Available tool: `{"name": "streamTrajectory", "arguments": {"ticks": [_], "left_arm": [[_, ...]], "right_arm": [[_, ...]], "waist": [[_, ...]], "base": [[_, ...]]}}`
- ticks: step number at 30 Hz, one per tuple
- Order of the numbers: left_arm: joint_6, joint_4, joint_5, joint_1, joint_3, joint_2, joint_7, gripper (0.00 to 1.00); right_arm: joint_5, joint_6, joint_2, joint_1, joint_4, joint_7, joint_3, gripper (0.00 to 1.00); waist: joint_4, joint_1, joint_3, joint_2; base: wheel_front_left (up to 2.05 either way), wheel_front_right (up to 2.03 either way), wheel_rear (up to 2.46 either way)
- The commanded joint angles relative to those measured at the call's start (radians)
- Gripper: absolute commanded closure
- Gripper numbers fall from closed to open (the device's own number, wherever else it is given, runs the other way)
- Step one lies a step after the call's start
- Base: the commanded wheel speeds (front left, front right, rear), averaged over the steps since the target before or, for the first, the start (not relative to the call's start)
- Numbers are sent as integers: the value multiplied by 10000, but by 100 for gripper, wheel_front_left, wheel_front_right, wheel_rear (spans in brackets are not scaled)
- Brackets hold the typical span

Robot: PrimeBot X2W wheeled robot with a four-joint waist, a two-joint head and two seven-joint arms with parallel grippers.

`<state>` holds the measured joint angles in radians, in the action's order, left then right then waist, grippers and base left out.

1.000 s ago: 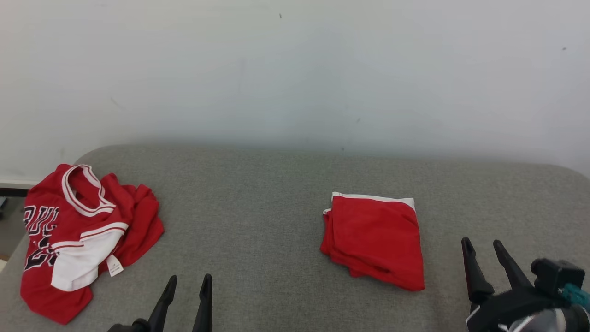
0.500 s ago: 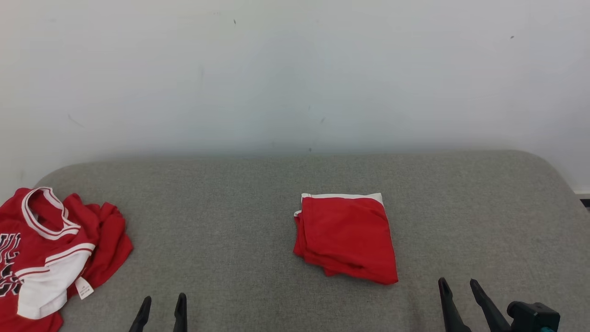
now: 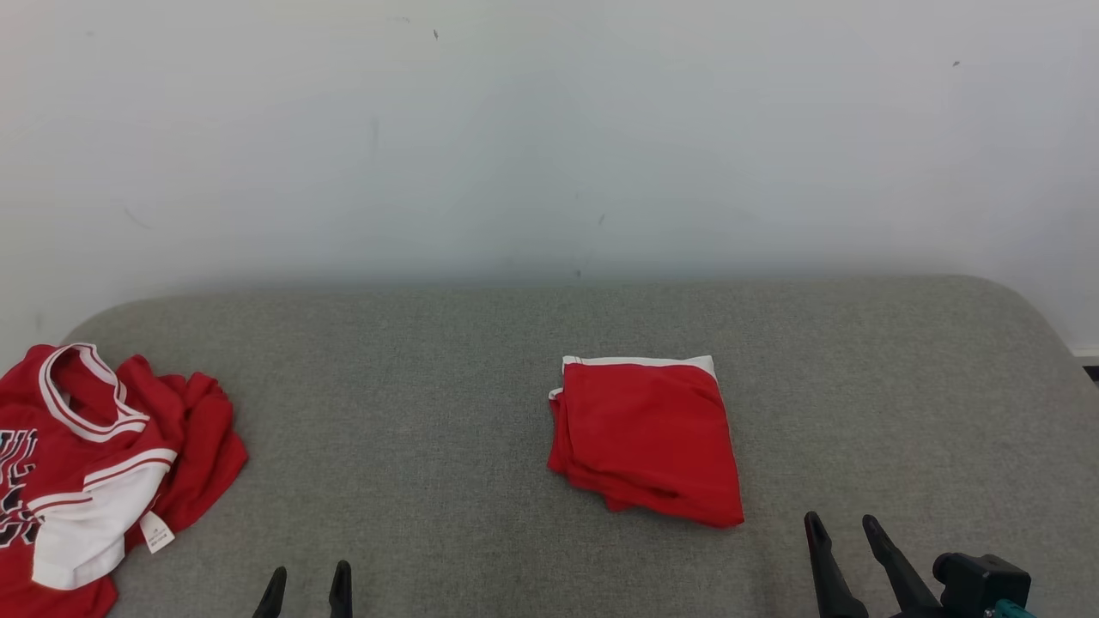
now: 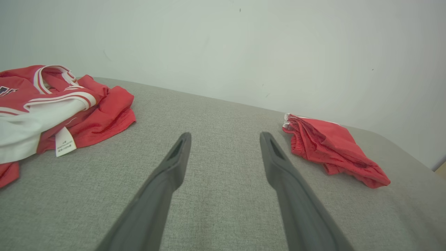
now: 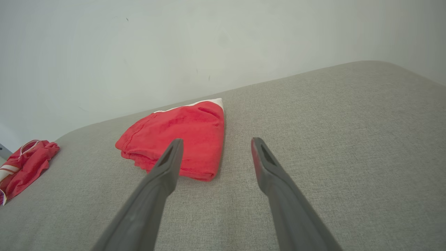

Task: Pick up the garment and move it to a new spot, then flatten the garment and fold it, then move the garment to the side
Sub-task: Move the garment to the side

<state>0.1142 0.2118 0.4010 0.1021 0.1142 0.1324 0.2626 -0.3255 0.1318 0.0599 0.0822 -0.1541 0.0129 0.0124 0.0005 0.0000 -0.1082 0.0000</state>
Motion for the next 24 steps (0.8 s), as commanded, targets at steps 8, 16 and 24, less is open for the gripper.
{"name": "streamTrajectory", "arguments": {"ticks": [8, 16, 24], "left_arm": [[90, 160, -245, -97, -48, -153, 35, 0], [156, 156, -285, -147, -67, -201, 35, 0], [162, 198, -358, -327, 124, -290, 35, 0]], "right_arm": [[241, -23, -48, -46, 52, -182, -166, 0], [-48, -23, -74, -464, -48, -1073, -604, 0], [417, -23, -91, -2856, -1381, -5446, -1675, 0]], "waist": [[102, 0, 68, 0], [227, 0, 171, 0], [583, 0, 516, 0]], "base": [[0, 0, 0], [0, 0, 0], [0, 0, 0]]}}
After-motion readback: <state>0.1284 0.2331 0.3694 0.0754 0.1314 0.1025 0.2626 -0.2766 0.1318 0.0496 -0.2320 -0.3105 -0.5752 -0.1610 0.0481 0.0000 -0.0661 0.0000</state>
